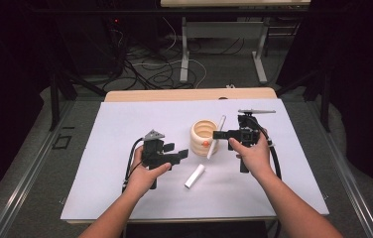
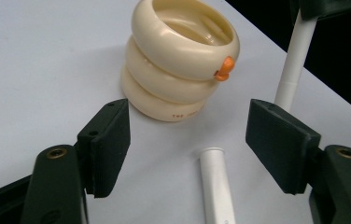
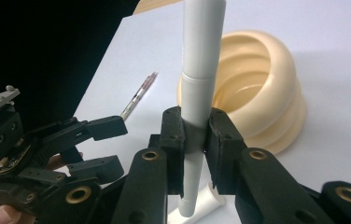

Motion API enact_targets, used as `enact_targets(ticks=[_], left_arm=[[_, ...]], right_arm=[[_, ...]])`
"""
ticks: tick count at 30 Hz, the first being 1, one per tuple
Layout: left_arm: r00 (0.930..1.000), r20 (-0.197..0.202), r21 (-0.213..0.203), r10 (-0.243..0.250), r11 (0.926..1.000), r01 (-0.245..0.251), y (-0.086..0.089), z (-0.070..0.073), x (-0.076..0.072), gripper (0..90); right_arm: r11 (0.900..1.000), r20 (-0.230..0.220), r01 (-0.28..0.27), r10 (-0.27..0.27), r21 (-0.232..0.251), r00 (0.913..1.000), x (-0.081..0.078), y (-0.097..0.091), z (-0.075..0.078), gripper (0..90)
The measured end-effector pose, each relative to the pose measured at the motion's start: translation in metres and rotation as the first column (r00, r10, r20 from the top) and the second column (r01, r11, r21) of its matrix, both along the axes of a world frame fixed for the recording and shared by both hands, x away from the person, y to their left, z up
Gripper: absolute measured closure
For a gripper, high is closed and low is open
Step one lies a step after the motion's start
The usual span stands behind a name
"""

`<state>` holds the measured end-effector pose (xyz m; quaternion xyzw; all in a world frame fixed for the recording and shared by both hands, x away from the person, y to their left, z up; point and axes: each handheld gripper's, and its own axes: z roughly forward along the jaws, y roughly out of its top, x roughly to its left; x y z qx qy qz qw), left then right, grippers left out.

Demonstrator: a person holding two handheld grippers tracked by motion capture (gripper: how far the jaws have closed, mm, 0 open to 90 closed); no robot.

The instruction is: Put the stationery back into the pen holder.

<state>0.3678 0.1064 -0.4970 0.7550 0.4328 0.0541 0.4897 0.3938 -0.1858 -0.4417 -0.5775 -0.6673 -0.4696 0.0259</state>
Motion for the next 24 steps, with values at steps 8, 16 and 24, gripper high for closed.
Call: enact_targets(ticks=[8,16,24], left_arm=[[0.9993,0.023,0.049,0.028,0.9984,-0.029,0.012,-0.001,0.007,23.3],[0.9966,0.071,0.109,0.04,0.9929,-0.048,0.02,-0.002,0.012,19.5],[0.9929,0.103,0.177,0.06,0.9811,-0.078,0.029,-0.002,0.016,18.9]], right_arm=[[0.9994,0.012,-0.005,0.006,-0.035,0.9999,0.013,0.008,0.009,78.1],[0.9975,0.028,0.005,-0.003,-0.071,0.9996,0.026,0.013,0.017,78.1],[0.9937,0.047,0.037,-0.032,-0.106,0.9984,0.039,0.018,0.02,78.1]])
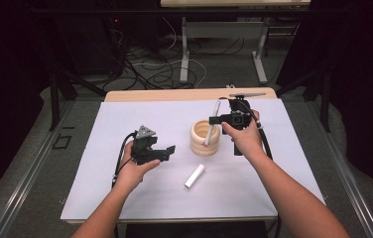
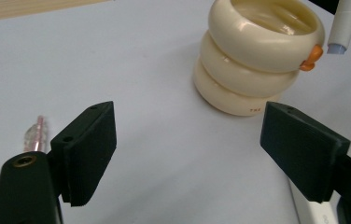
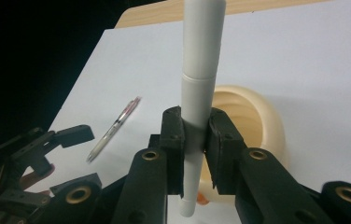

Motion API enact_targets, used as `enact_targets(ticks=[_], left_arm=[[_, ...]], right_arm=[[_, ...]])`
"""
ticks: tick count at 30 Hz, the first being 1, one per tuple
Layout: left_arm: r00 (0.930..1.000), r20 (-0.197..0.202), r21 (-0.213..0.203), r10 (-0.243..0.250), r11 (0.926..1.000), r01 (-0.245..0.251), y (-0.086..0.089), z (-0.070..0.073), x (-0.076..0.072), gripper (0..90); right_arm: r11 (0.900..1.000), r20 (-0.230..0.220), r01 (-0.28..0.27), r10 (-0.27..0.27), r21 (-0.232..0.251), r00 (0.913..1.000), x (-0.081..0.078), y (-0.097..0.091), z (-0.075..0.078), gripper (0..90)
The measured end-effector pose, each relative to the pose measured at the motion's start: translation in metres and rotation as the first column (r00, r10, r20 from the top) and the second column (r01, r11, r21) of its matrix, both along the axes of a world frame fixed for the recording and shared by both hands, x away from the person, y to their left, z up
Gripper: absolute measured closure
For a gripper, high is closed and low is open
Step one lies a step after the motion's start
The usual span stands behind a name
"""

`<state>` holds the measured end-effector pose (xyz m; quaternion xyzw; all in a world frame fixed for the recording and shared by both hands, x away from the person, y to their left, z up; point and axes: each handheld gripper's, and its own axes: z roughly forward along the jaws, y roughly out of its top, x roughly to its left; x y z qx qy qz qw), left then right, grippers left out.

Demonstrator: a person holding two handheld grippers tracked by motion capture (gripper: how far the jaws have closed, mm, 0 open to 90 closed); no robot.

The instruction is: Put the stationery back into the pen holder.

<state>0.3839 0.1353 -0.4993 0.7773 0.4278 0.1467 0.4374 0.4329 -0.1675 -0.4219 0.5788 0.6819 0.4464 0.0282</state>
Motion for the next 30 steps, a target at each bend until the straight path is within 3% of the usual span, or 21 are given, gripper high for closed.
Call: enact_targets(ticks=[8,16,23,30], left_arm=[[0.9992,-0.022,0.004,0.033,0.9995,-0.033,0.011,0.001,0.004,20.3],[0.999,-0.008,0.016,0.043,0.9989,-0.043,0.018,0.001,0.006,20.0],[0.9987,0.002,0.022,0.051,0.9985,-0.051,0.024,0.001,0.008,19.8],[0.9976,-0.001,0.023,0.07,0.9973,-0.069,0.03,-0.001,0.011,19.8]], right_arm=[[0.9991,0.009,0.042,-0.042,0.0,0.9991,0.012,0.001,0.0,78.1],[0.9981,0.018,0.062,-0.062,0.009,0.9979,0.02,0.001,0.004,78.1],[0.9965,0.022,0.081,-0.08,-0.021,0.9965,0.026,0.004,-0.001,78.1],[0.9944,0.021,0.063,-0.062,-0.084,0.9979,0.028,0.013,-0.009,78.1]])
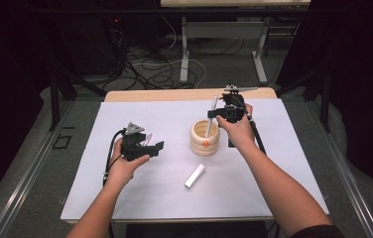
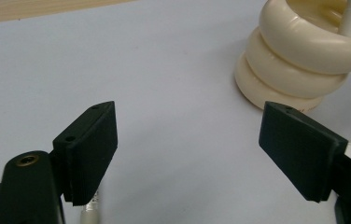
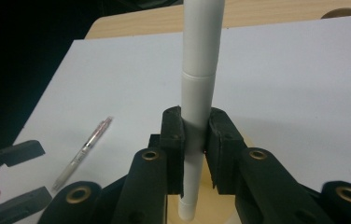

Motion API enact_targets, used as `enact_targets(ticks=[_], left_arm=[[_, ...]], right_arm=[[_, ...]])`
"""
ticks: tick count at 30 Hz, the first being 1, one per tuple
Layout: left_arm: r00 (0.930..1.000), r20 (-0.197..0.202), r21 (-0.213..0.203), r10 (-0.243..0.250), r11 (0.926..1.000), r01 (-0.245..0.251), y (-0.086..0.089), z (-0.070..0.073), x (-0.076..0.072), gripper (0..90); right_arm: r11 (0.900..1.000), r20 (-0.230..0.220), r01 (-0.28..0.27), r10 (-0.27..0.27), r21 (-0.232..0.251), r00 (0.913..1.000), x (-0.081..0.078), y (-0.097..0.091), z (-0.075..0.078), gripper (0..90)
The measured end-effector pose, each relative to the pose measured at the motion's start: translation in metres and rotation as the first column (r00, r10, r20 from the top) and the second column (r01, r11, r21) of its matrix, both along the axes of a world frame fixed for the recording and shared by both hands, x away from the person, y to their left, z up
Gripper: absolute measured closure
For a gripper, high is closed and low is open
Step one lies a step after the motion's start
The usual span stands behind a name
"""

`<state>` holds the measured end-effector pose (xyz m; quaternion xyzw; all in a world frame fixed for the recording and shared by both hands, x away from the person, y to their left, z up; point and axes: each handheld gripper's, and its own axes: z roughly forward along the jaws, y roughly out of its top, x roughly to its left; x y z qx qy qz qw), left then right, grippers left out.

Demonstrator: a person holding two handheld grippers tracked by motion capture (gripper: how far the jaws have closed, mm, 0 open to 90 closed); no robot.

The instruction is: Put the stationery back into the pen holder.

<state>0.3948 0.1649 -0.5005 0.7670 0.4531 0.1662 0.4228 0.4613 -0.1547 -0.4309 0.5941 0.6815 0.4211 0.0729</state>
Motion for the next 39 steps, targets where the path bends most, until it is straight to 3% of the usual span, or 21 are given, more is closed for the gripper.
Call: enact_targets(ticks=[12,16,28,39], left_arm=[[0.9997,-0.017,0.026,0.019,0.9995,-0.018,0.009,-0.004,0.003,19.8],[0.9995,-0.018,0.041,0.026,0.9988,-0.025,0.011,-0.005,0.004,19.9],[0.9983,-0.047,0.05,0.034,0.9983,-0.031,0.015,-0.009,0.007,20.1],[0.9958,-0.073,0.064,0.055,0.9967,-0.05,0.021,-0.012,0.009,22.8]], right_arm=[[0.993,-0.035,-0.056,0.053,-0.104,0.998,0.0,0.011,-0.015,78.1],[0.9923,-0.073,-0.056,0.048,-0.11,0.9962,-0.001,0.013,-0.019,78.0],[0.9869,-0.082,-0.09,0.08,-0.133,0.9935,-0.004,0.019,-0.022,77.3],[0.9866,-0.063,-0.124,0.118,-0.106,0.991,-0.011,0.017,-0.015,63.6]])
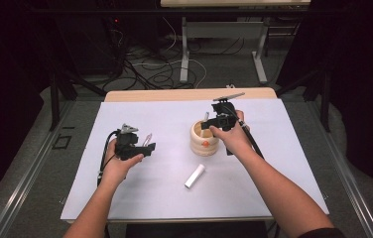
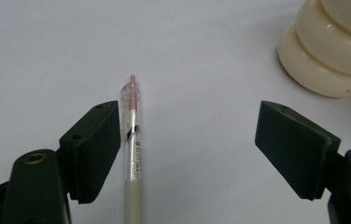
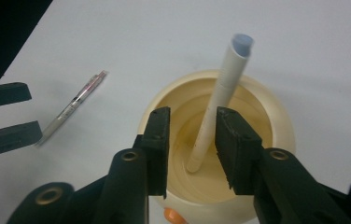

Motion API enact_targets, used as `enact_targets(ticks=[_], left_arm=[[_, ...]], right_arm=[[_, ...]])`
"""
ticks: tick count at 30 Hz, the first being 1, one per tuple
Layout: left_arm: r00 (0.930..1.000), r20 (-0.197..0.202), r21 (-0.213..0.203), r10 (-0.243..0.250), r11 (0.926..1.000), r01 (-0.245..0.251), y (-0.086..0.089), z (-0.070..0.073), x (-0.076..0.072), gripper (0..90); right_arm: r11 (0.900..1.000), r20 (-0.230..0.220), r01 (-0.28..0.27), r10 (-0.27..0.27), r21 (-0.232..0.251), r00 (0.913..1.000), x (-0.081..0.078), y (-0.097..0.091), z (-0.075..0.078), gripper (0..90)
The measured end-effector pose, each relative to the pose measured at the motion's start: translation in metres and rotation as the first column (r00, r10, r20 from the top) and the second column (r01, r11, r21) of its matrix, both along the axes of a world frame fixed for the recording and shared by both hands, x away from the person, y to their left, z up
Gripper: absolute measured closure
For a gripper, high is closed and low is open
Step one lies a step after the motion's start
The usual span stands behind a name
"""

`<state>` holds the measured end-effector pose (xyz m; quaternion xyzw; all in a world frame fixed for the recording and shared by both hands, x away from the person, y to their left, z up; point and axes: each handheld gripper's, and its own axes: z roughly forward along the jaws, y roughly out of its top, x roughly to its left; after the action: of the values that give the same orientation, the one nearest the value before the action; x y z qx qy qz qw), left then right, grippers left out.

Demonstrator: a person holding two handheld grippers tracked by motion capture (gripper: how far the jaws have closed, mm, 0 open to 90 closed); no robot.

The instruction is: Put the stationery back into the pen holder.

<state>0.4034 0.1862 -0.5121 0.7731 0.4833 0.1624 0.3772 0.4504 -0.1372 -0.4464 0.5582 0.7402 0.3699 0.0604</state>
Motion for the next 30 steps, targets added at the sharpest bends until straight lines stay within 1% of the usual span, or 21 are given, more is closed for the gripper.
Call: enact_targets(ticks=[1,2,3,5,6,7,9,14,15,16,17,19,20,21,23,24,25,27,28,29,30], left_arm=[[1.0,-0.002,0.004,0.001,1.0,-0.001,0.0,0.0,0.0,22.9],[1.0,-0.003,0.003,0.003,1.0,-0.003,0.001,0.0,0.0,23.4],[1.0,-0.006,0.0,0.007,1.0,-0.007,0.001,-0.001,0.0,23.8],[0.9999,-0.01,0.008,0.008,0.9999,-0.008,0.002,-0.001,0.001,24.5],[0.9998,-0.013,0.002,0.012,0.9999,-0.012,0.002,-0.001,0.001,24.9],[0.9998,-0.013,0.01,0.013,0.9999,-0.013,0.004,-0.001,0.002,25.2],[0.9998,-0.016,0.012,0.014,0.9998,-0.014,0.005,-0.002,0.002,26.2],[0.999,-0.036,0.018,0.026,0.9995,-0.025,0.009,-0.003,0.004,29.4],[0.9986,-0.043,0.016,0.03,0.9994,-0.029,0.009,-0.003,0.004,30.1],[0.9986,-0.04,0.021,0.033,0.9993,-0.032,0.01,-0.004,0.005,30.4],[0.9981,-0.048,0.015,0.038,0.9992,-0.037,0.01,-0.005,0.005,31.2],[0.9977,-0.055,0.022,0.04,0.999,-0.039,0.011,-0.005,0.006,32.8],[0.997,-0.067,0.027,0.038,0.999,-0.036,0.012,-0.005,0.006,33.2],[0.9971,-0.066,0.03,0.037,0.9989,-0.035,0.012,-0.005,0.006,33.8],[0.9963,-0.075,0.03,0.041,0.9988,-0.039,0.013,-0.006,0.007,36.0],[0.9952,-0.09,0.037,0.039,0.9987,-0.036,0.013,-0.006,0.007,36.4],[0.9957,-0.081,0.037,0.044,0.9985,-0.041,0.013,-0.007,0.008,37.2],[0.9949,-0.09,0.046,0.046,0.9981,-0.042,0.014,-0.008,0.008,38.7],[0.9942,-0.094,0.041,0.052,0.998,-0.049,0.014,-0.008,0.008,39.6],[0.9943,-0.096,0.046,0.048,0.998,-0.044,0.014,-0.009,0.008,40.4],[0.9934,-0.104,0.051,0.049,0.9977,-0.044,0.015,-0.009,0.008,40.9]], right_arm=[[1.0,0.011,-0.002,0.002,-0.002,0.9999,-0.001,0.0,0.001,62.5],[0.9999,0.015,-0.009,0.009,0.007,0.9999,-0.002,-0.001,0.002,61.2],[0.9999,0.018,-0.012,0.012,0.006,0.9998,-0.004,-0.001,0.003,59.5],[0.9996,0.043,-0.029,0.028,0.006,0.9987,-0.007,-0.002,0.006,56.5],[0.9993,0.064,-0.035,0.035,0.009,0.9973,-0.009,-0.002,0.006,54.7],[0.9992,0.074,-0.04,0.039,0.009,0.9965,-0.01,-0.003,0.007,53.5],[0.9988,0.089,-0.049,0.047,0.011,0.9949,-0.014,-0.003,0.008,50.9],[0.9971,0.145,-0.075,0.076,-0.011,0.9865,-0.022,-0.005,0.01,43.5],[0.9965,0.165,-0.083,0.084,-0.013,0.9828,-0.024,-0.006,0.01,41.7],[0.9959,0.173,-0.089,0.09,-0.017,0.9808,-0.026,-0.006,0.01,40.5],[0.9956,0.185,-0.092,0.094,-0.02,0.9782,-0.027,-0.006,0.011,39.5],[0.9942,0.22,-0.105,0.108,-0.025,0.9696,-0.031,-0.008,0.012,35.8],[0.9938,0.232,-0.108,0.111,-0.026,0.9664,-0.033,-0.009,0.013,33.8],[0.9937,0.247,-0.109,0.112,-0.029,0.9624,-0.035,-0.01,0.014,32.0],[0.9937,0.255,-0.107,0.112,-0.031,0.9603,-0.039,-0.012,0.015,29.0],[0.9935,0.266,-0.108,0.113,-0.034,0.9573,-0.04,-0.014,0.015,27.0],[0.9938,0.27,-0.107,0.111,-0.032,0.9564,-0.042,-0.015,0.015,25.4],[0.9937,0.284,-0.104,0.112,-0.042,0.9522,-0.046,-0.017,0.015,22.9],[0.9935,0.293,-0.105,0.113,-0.044,0.9493,-0.048,-0.019,0.014,21.3],[0.9931,0.3,-0.104,0.116,-0.054,0.9468,-0.049,-0.02,0.014,20.5],[0.993,0.303,-0.102,0.116,-0.06,0.946,-0.051,-0.021,0.014,20.3]])
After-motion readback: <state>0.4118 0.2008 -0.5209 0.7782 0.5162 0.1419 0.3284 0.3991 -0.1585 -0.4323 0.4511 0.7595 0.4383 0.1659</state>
